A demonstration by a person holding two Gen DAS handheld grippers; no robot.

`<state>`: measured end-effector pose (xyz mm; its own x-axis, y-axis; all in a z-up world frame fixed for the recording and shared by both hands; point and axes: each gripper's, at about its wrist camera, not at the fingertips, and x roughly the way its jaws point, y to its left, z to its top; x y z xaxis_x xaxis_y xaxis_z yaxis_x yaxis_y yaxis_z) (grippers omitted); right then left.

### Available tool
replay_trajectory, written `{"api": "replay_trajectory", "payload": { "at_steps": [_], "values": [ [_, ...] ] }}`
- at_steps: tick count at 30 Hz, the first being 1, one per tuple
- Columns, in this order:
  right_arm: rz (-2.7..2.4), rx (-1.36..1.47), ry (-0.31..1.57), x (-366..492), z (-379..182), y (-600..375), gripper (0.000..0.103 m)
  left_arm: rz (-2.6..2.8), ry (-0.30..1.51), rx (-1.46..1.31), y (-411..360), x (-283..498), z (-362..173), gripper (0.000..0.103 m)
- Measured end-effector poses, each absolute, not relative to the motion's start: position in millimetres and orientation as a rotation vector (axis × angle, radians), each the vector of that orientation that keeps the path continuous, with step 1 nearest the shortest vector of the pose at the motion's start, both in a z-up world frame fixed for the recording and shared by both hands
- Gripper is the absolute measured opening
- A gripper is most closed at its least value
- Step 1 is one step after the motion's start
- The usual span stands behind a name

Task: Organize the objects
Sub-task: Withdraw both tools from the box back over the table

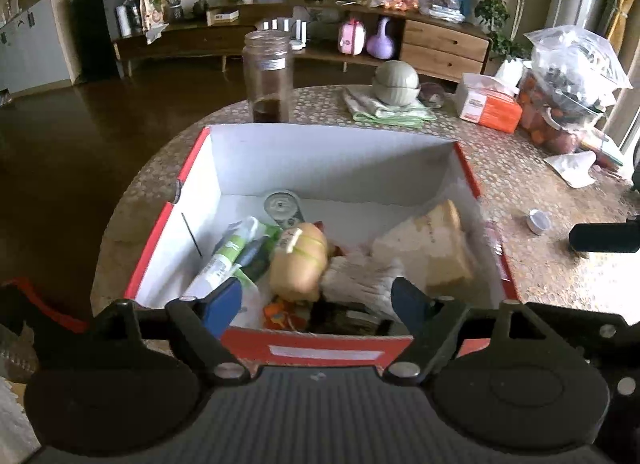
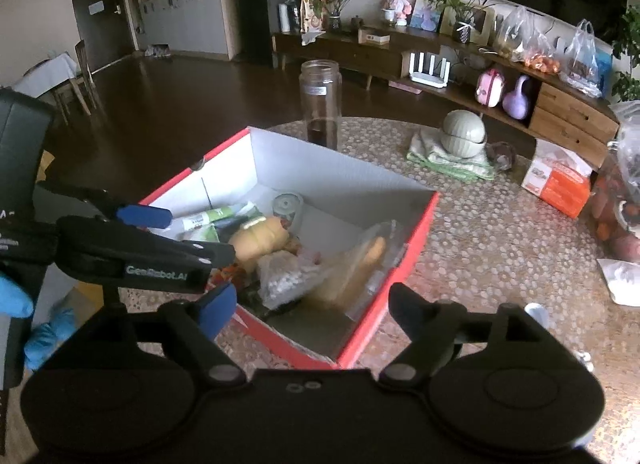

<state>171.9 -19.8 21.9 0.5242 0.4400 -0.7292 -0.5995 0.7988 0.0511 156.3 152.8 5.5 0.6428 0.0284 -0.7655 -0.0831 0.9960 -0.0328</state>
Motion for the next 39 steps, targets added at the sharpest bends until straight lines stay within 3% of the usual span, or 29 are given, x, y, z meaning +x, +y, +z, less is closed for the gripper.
{"api": "replay_trajectory", "payload": {
  "at_steps": [11, 13, 39],
  "values": [
    [0.556, -0.187, 0.801, 166, 21, -85, 0.084, -0.016, 0.837, -0.046, 100, 146, 14, 0.089],
    [0.543, -0.183, 0.801, 165, 20, -97, 0.084, -0.039, 0.83, -0.053, 89, 146, 16, 0.103],
    [0.337, -0.202, 0.833, 196, -25, -241, 0.084, -0.225, 0.843, 0.0, -65, 212, -12, 0.103]
  ]
}}
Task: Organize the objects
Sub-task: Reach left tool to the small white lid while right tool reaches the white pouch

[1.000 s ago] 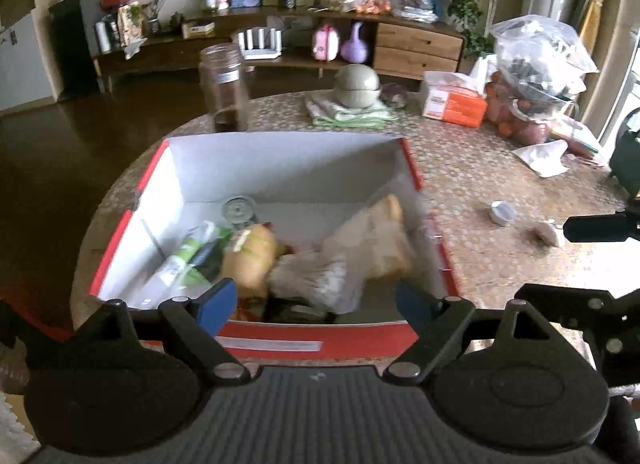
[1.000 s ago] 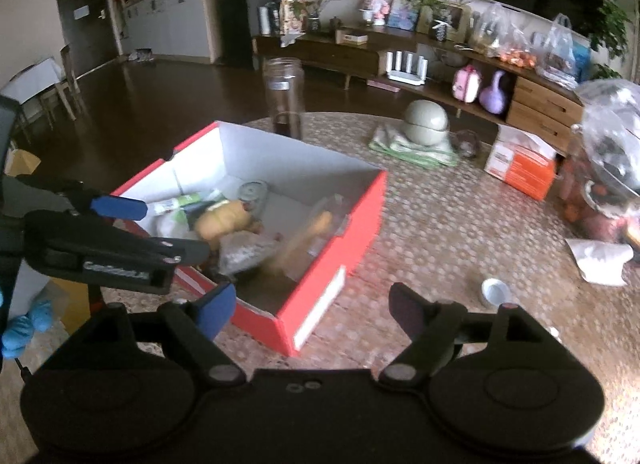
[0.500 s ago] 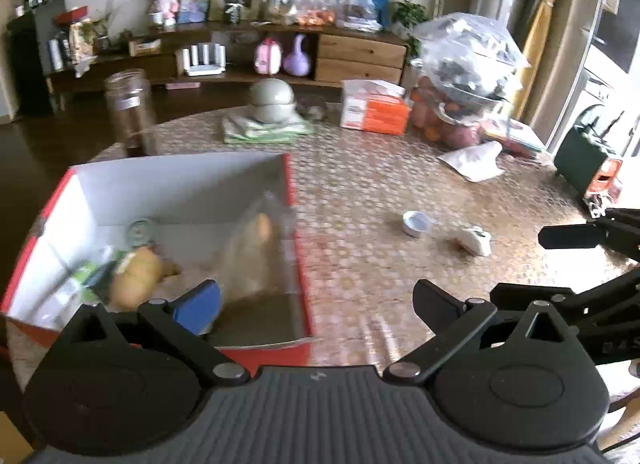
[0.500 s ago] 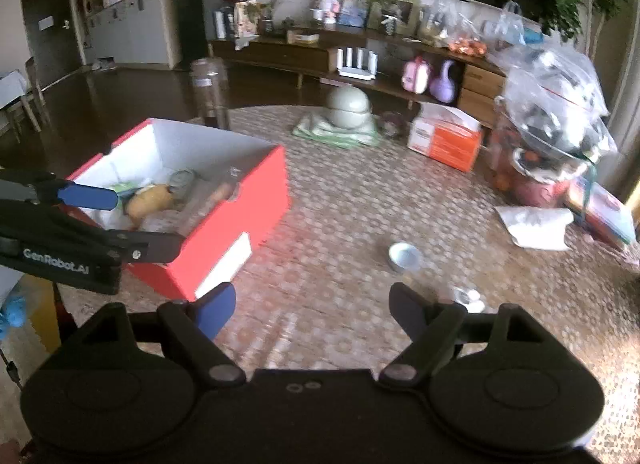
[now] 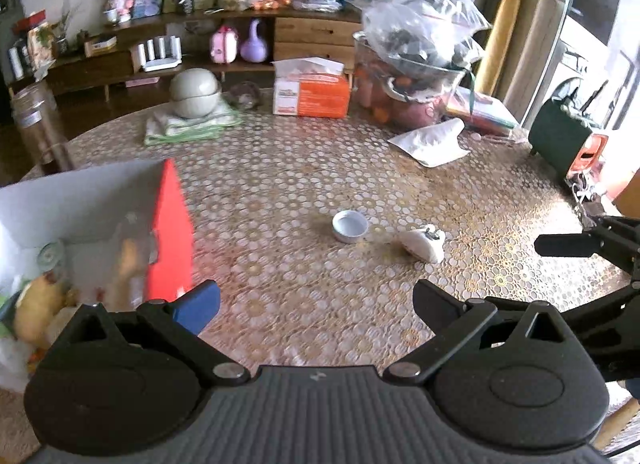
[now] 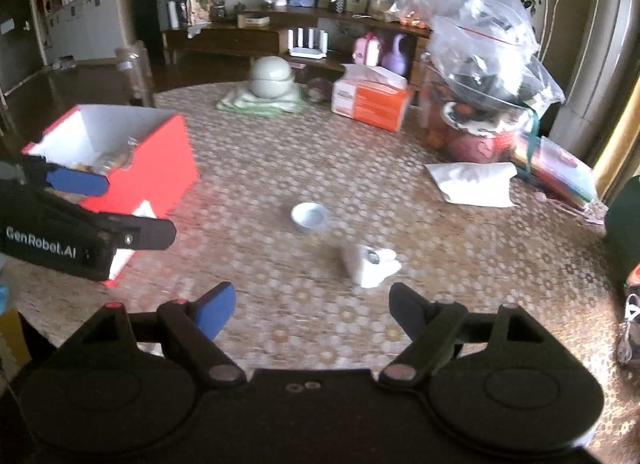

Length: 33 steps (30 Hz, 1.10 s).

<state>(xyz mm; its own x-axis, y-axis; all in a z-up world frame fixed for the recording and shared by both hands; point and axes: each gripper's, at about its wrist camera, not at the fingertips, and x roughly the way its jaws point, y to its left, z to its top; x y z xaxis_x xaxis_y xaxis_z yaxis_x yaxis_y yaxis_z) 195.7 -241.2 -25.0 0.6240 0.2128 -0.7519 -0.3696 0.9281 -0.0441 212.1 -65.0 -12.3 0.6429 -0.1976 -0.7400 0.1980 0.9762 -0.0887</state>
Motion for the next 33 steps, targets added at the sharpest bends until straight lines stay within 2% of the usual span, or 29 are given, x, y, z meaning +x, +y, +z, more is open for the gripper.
{"api": "replay_trajectory", "payload": {
  "at_steps": [12, 33],
  "values": [
    [0.334, -0.178, 0.871, 232, -61, -276, 0.084, -0.212, 0.849, 0.087, -110, 272, -49, 0.103],
    [0.37, -0.16, 0.937, 295, -110, -272, 0.082, -0.186, 0.928, 0.108, -132, 344, -118, 0.102]
  ]
}}
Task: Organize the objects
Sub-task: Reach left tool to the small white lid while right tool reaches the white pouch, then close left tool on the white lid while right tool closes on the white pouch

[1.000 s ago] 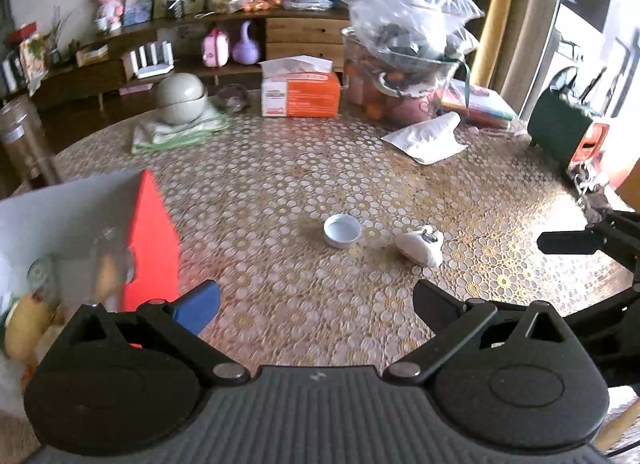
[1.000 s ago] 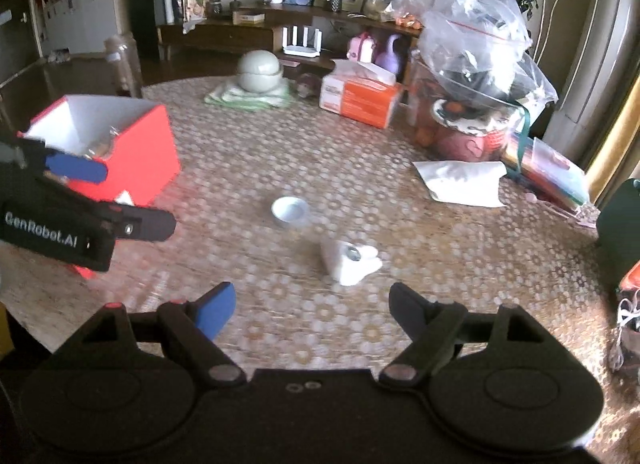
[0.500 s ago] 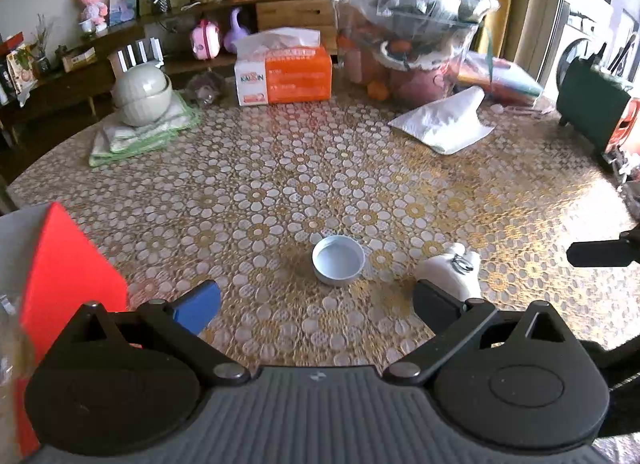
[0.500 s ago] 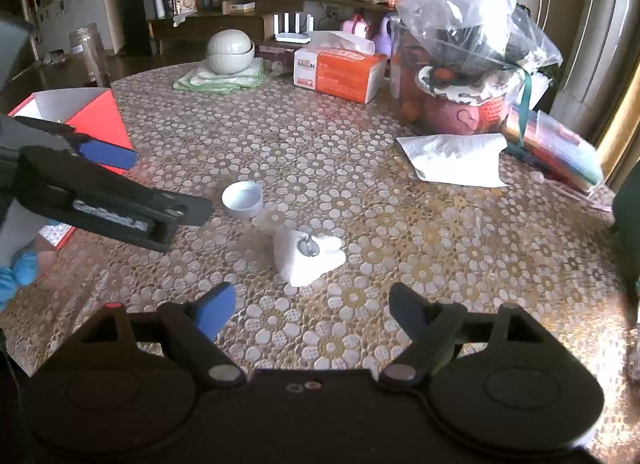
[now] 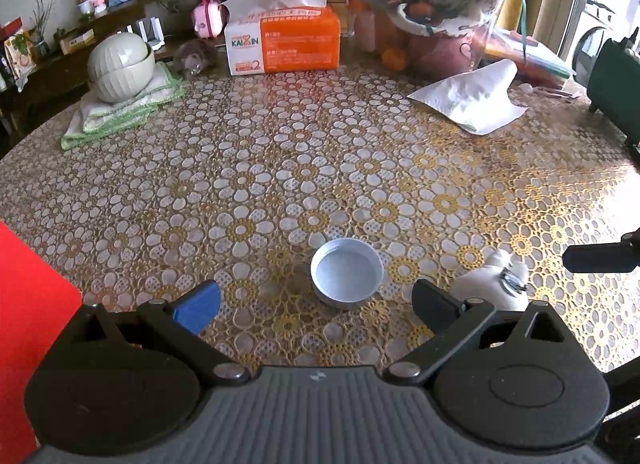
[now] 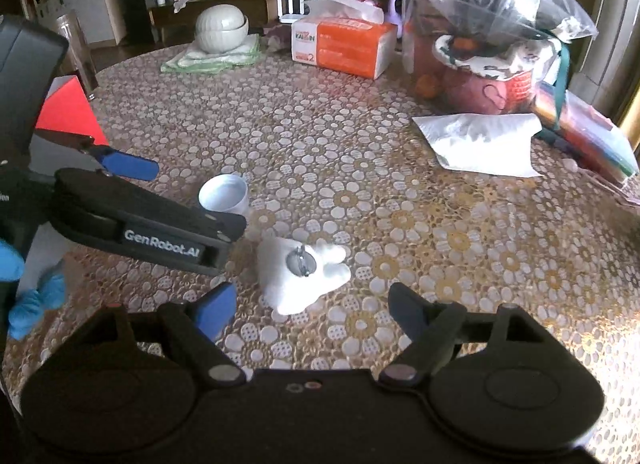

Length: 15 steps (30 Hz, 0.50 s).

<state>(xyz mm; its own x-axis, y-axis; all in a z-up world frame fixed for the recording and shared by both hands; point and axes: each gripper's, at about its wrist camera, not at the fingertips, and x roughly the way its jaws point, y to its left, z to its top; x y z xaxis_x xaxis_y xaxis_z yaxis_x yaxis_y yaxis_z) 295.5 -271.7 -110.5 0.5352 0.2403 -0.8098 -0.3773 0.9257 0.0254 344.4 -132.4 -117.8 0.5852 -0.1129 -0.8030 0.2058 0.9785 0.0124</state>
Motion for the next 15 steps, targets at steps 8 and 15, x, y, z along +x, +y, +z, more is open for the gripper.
{"api": "replay_trajectory", "payload": {
  "at_steps": [8, 15],
  "values": [
    [0.369, -0.155, 0.949, 305, -120, -267, 0.081, -0.203, 0.921, 0.113, -134, 350, -125, 0.095],
    [0.374, -0.17, 0.94, 306, -122, -260, 0.076, -0.238, 0.894, 0.116, -141, 346, -120, 0.071]
  ]
}}
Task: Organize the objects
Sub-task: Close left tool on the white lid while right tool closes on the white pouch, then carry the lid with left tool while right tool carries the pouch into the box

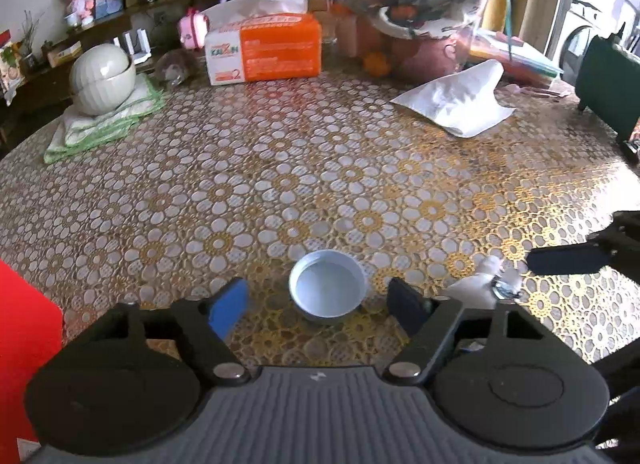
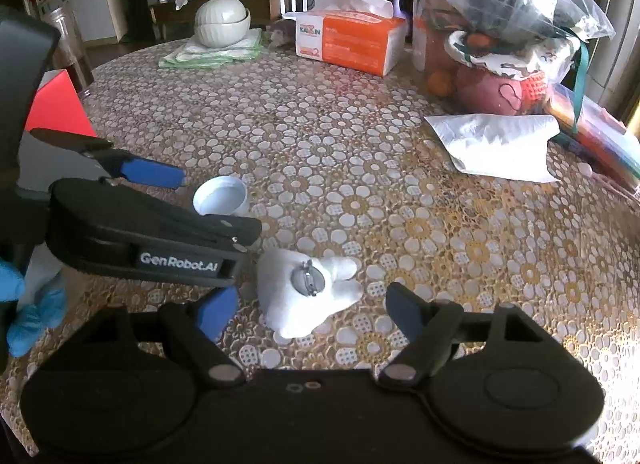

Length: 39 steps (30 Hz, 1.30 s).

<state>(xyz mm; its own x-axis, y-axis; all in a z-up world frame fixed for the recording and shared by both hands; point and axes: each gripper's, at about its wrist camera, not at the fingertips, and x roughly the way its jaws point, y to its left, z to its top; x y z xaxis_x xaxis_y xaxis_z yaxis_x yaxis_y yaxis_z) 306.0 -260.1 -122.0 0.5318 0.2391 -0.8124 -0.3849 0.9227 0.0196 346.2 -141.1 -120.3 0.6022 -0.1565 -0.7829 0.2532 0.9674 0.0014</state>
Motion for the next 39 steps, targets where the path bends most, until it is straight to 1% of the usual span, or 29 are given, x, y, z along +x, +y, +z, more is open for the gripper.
{"api": "replay_trajectory", "payload": {
  "at_steps": [2, 3, 4, 5, 6, 7, 13, 24, 39],
  "values": [
    [0.378, -0.173, 0.959, 307, -124, -258, 0.061, -0.247, 0.891, 0.119, -143, 344, -119, 0.065],
    [0.376, -0.177, 0.964, 307, -126, -257, 0.062, -0.25, 0.891, 0.123, -145, 344, -119, 0.06],
    [0.375, -0.183, 0.961, 307, -125, -256, 0.061, -0.257, 0.891, 0.123, -146, 343, -118, 0.053],
    [0.375, -0.187, 0.961, 307, -125, -255, 0.059, -0.257, 0.89, 0.123, -146, 342, -118, 0.049],
    [0.377, -0.186, 0.96, 307, -125, -254, 0.057, -0.251, 0.888, 0.128, -147, 342, -117, 0.04],
    [0.377, -0.188, 0.959, 306, -125, -254, 0.054, -0.254, 0.889, 0.124, -147, 342, -117, 0.038],
    [0.367, -0.195, 0.953, 300, -121, -254, 0.049, -0.253, 0.896, 0.103, -140, 340, -116, 0.038],
    [0.353, -0.199, 0.932, 274, -102, -256, 0.048, -0.261, 0.906, 0.077, -129, 309, -100, 0.038],
    [0.394, -0.186, 0.867, 200, -41, -230, 0.048, -0.306, 0.863, 0.041, -93, 222, -38, 0.038]
  ]
}}
